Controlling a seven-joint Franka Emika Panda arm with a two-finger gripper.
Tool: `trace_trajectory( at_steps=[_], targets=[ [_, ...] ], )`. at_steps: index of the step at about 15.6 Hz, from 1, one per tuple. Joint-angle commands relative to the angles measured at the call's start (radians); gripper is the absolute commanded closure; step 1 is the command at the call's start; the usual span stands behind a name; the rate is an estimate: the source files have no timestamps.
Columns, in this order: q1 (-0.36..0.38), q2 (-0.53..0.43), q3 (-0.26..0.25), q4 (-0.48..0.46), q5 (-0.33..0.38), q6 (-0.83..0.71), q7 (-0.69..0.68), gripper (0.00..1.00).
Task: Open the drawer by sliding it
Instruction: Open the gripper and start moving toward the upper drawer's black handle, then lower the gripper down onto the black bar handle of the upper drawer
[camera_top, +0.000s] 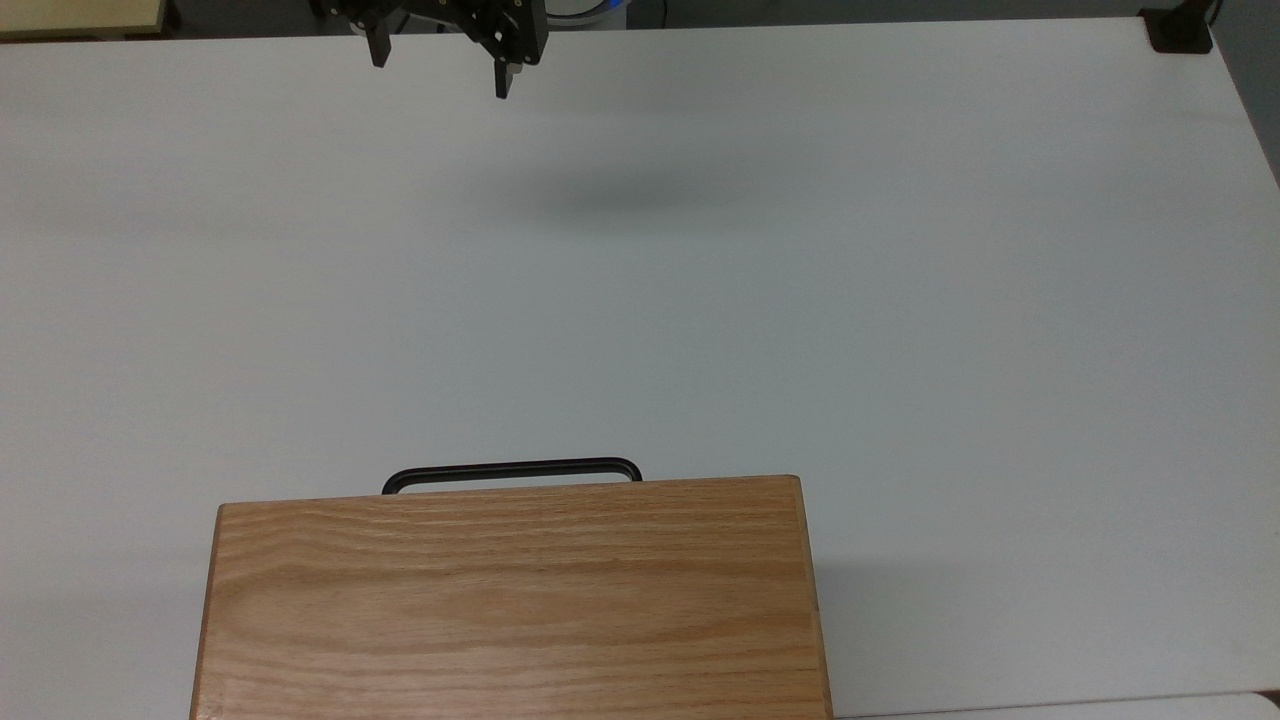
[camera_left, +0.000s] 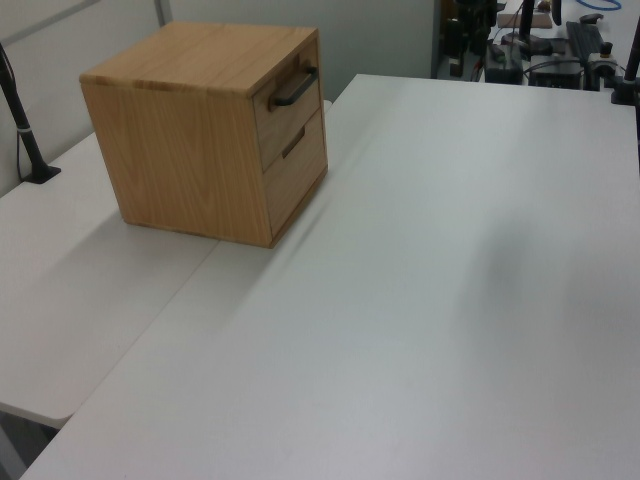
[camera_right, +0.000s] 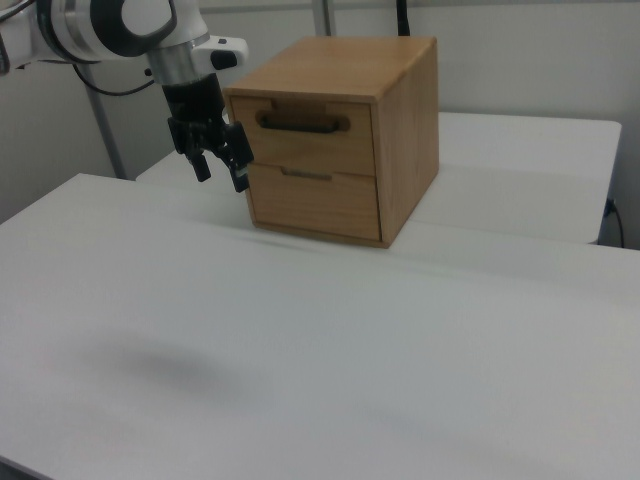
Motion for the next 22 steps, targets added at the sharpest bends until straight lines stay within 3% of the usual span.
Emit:
trace_trajectory(
  at_steps=[1,12,14,17,22],
  targets=[
    [-0.010,0.004,0.009,-0.012,0.013,0.002,-0.020,0.00],
    [-0.010,0.036,0.009,-0.004,0.040,0.031,-0.014,0.00],
    [-0.012,0.065,0.000,0.000,0.122,0.109,0.014,0.00],
    [-0.030,0.097,-0.017,0.003,0.319,0.249,0.141,0.03],
    [-0.025,0.175,-0.017,0.017,0.436,0.586,0.472,0.04]
  ],
)
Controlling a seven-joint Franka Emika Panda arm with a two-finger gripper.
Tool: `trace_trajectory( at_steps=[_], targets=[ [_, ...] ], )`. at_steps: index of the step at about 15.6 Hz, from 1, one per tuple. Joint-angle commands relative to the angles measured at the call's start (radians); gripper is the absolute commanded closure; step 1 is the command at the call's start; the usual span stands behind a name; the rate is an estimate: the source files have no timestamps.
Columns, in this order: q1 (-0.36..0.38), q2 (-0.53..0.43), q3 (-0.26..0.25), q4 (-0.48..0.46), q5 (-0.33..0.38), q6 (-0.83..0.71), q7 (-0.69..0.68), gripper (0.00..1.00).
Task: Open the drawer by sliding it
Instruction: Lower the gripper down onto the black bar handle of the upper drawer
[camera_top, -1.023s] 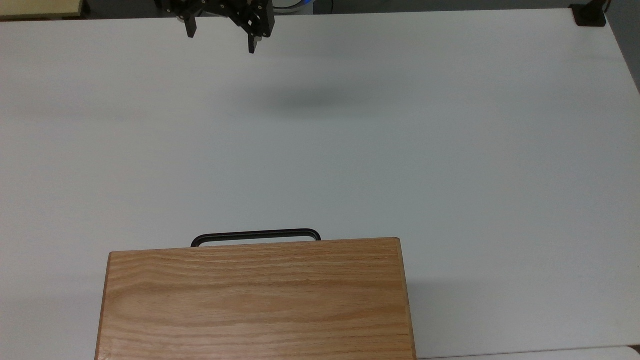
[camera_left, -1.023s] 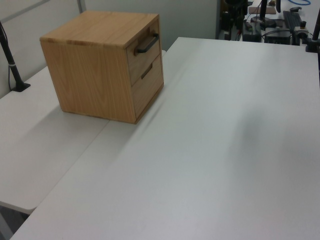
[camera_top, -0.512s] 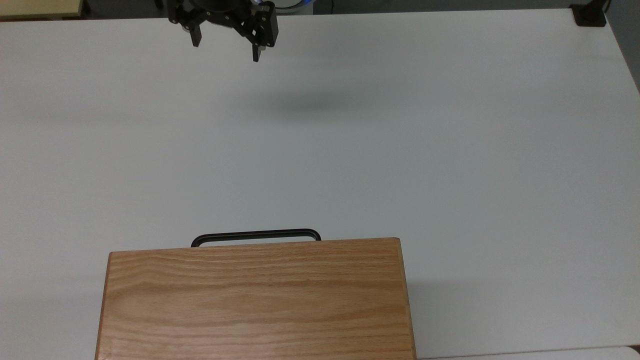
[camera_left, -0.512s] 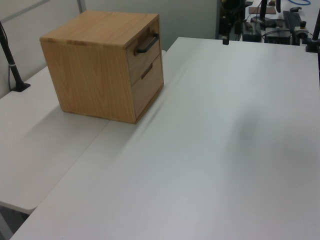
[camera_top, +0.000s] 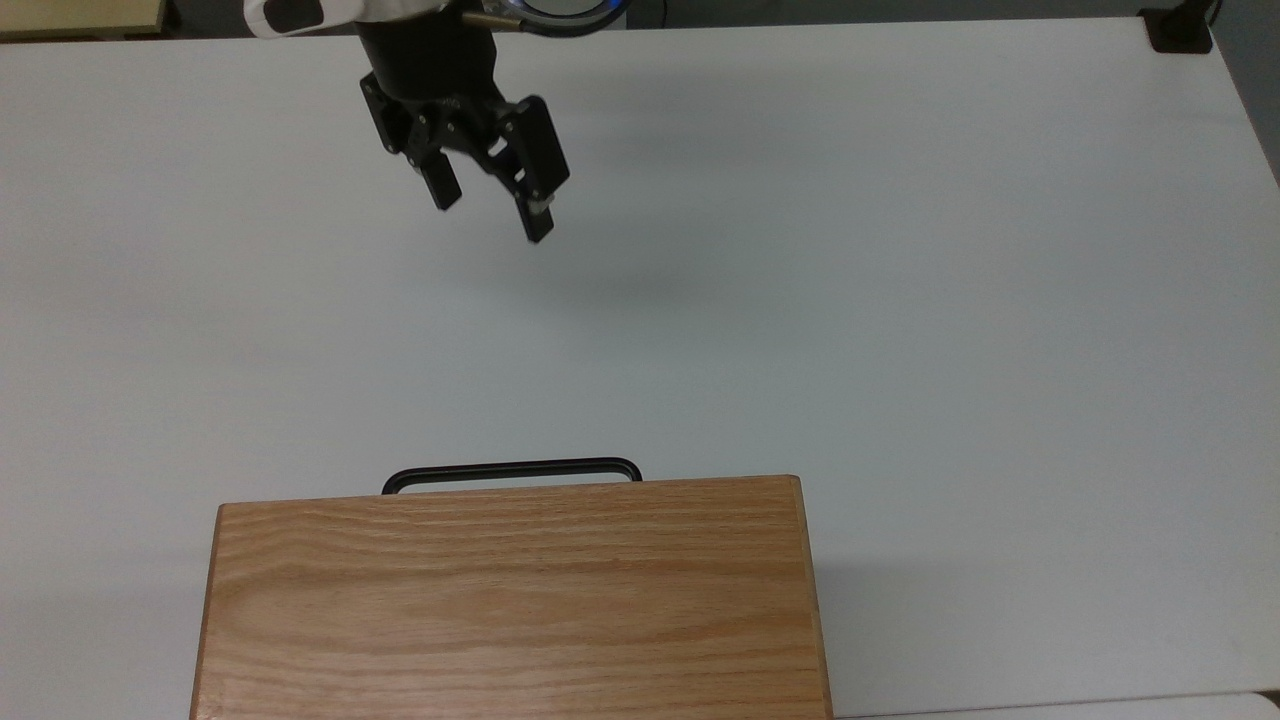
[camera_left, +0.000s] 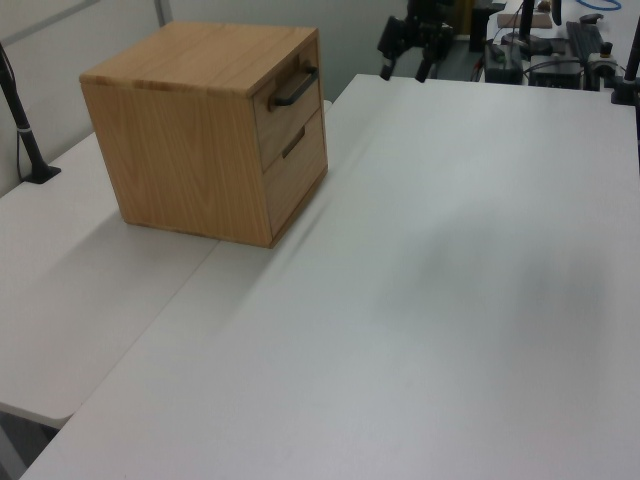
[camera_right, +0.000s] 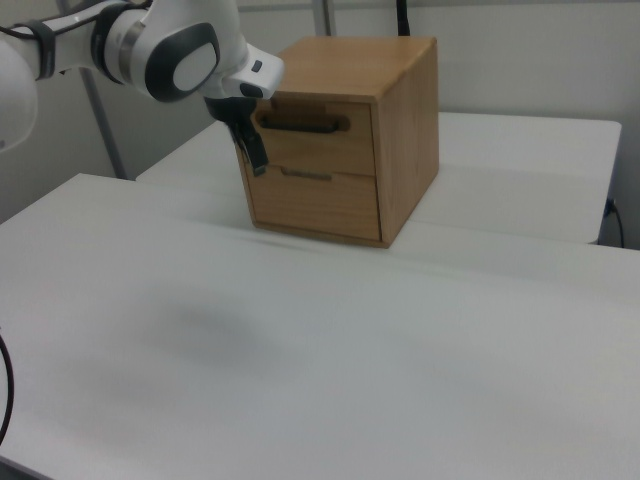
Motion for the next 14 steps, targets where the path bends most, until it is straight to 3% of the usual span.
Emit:
trace_trajectory(
  at_steps=[1,4,7,14],
  targets=[
    [0.009,0.084,-0.004,0.034,0.087,0.239,0.254,0.04],
    [0.022,0.170,-0.002,0.058,0.077,0.452,0.474,0.07],
    [0.064,0.244,-0.005,0.060,0.052,0.680,0.595,0.11],
    [0.086,0.302,-0.004,0.062,0.041,0.865,0.671,0.33]
  ],
)
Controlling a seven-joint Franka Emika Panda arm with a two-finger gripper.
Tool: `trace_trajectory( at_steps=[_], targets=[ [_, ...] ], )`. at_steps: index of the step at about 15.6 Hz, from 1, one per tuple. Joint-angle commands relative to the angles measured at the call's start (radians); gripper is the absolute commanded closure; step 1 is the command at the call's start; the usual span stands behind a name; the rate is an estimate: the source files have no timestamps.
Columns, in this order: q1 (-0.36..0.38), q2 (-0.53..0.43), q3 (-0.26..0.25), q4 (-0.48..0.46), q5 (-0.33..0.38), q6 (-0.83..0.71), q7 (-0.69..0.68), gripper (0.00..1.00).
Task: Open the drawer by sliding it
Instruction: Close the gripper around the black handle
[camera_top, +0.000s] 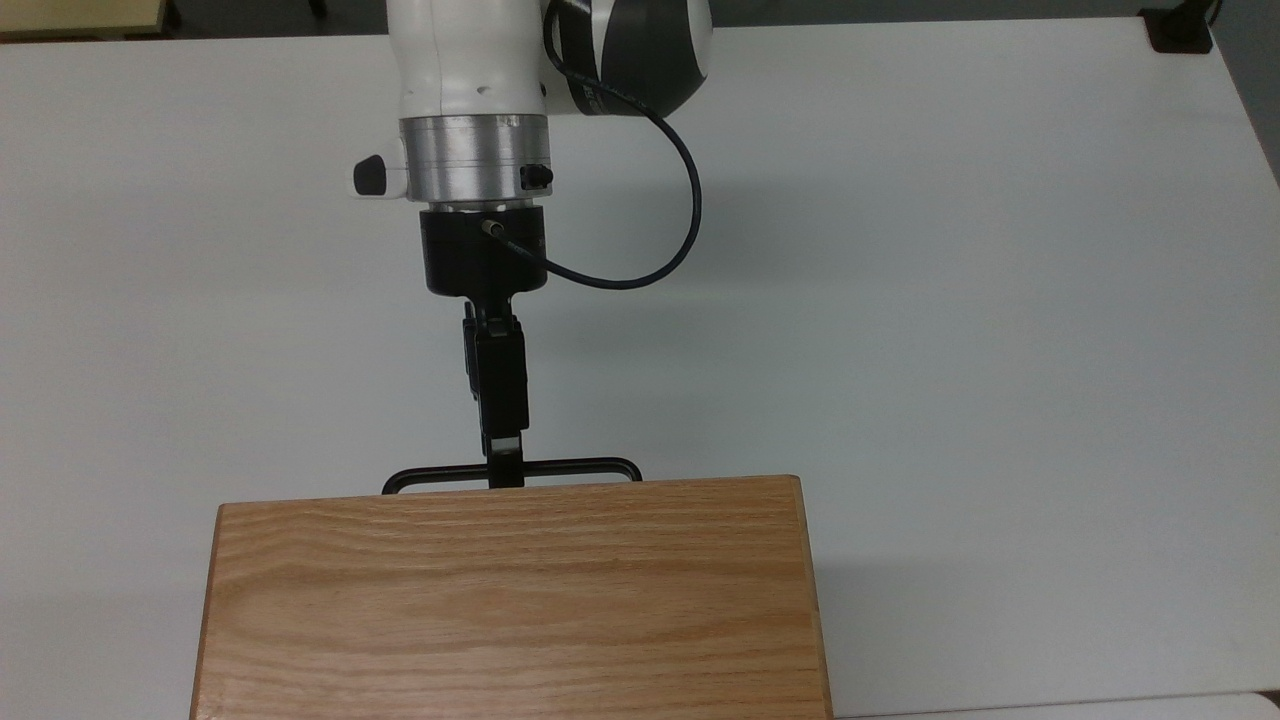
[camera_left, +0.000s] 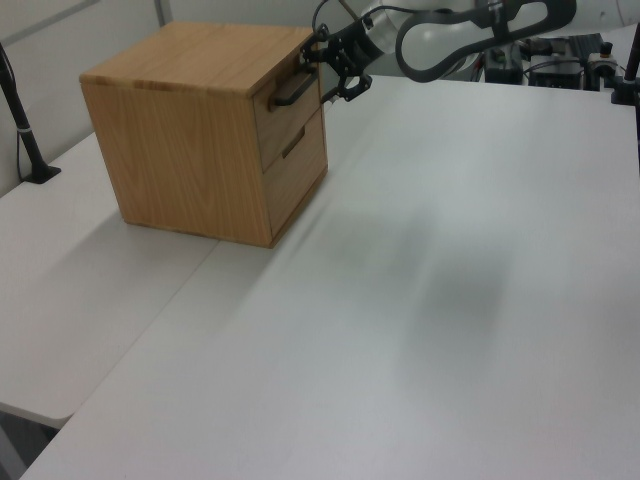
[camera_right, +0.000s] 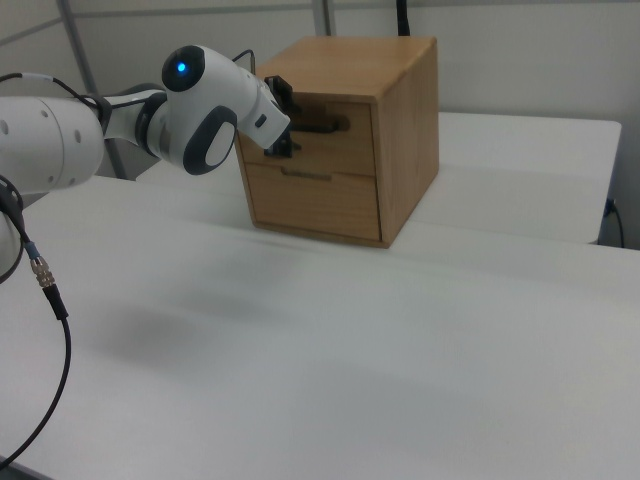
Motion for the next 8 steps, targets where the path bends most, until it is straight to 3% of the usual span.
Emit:
trace_trajectory(
  at_steps=[1,4,8],
  targets=[
    [0.009,0.013,-0.009,0.016,-0.014,0.029,0.038,0.40],
    [0.009,0.011,-0.009,0.015,-0.020,0.027,0.035,0.72],
    [0.008,0.009,-0.009,0.010,-0.038,0.024,0.032,0.88]
  ],
)
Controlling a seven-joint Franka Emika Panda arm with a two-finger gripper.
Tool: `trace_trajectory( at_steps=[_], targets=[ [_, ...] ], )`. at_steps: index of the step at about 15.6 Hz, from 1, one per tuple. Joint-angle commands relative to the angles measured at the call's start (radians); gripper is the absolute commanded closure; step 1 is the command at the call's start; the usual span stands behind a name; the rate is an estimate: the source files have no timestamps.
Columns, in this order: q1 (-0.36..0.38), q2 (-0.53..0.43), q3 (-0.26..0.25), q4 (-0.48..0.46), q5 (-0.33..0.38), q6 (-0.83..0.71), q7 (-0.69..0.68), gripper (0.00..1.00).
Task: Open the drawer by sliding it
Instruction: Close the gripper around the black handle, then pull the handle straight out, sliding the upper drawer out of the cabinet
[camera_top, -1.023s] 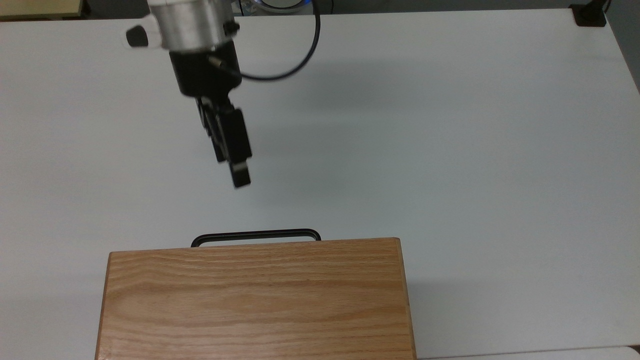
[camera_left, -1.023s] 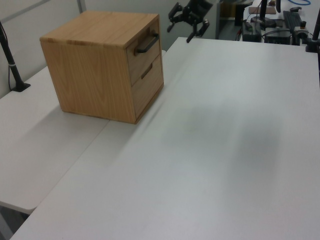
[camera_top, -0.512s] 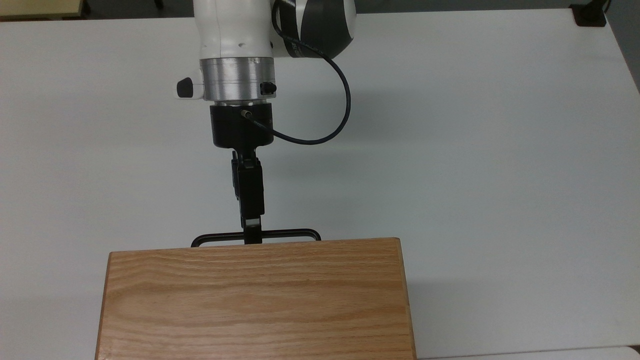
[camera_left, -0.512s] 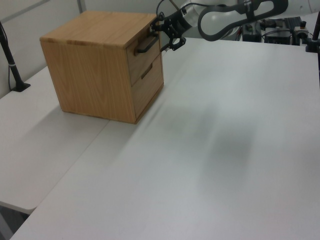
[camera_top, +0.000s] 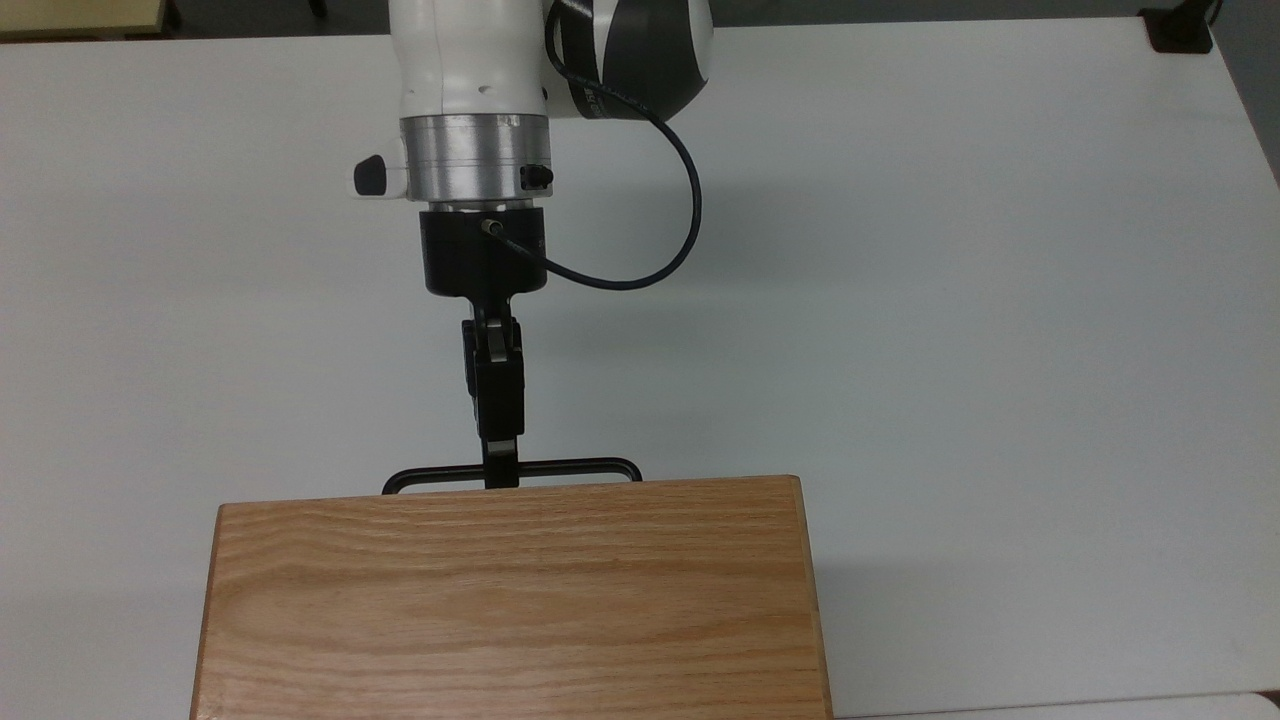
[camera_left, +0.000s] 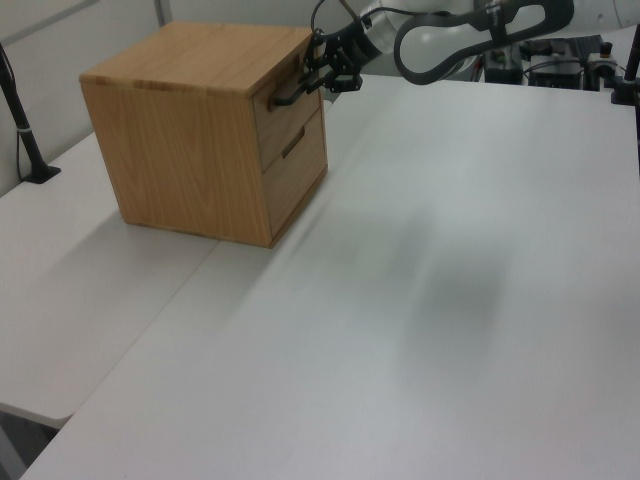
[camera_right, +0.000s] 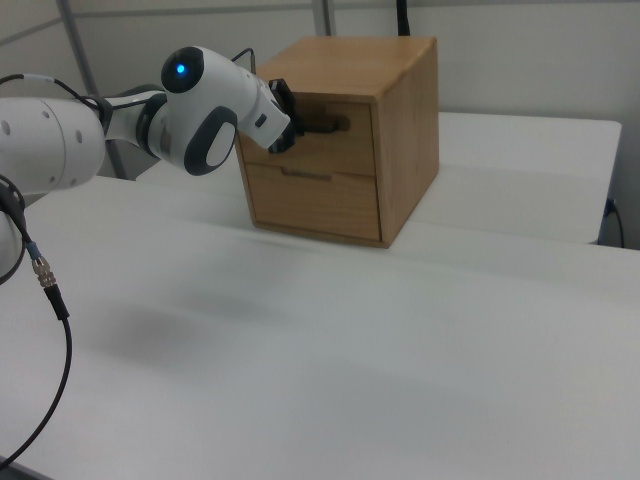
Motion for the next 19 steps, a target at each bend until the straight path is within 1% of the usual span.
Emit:
trace_trajectory(
  at_steps=[1,3,5,8,11,13,15,18,19],
  targets=[
    [0.007,0.003,-0.009,0.004,-0.043,0.011,0.023,0.91],
    [0.006,-0.006,-0.007,-0.001,-0.048,0.006,0.022,0.94],
    [0.003,-0.037,-0.007,-0.033,-0.051,0.000,0.017,0.98],
    [0.001,-0.132,-0.007,-0.120,-0.051,-0.037,-0.004,0.99],
    [0.000,-0.235,-0.006,-0.237,-0.046,-0.071,-0.067,1.00],
    [-0.002,-0.304,-0.006,-0.300,-0.036,-0.155,-0.142,1.00],
    [-0.008,-0.368,-0.016,-0.337,-0.020,-0.233,-0.199,0.99],
    [-0.009,-0.442,-0.047,-0.355,0.003,-0.380,-0.269,0.99],
    [-0.009,-0.463,-0.058,-0.360,0.024,-0.416,-0.306,0.99]
  ],
)
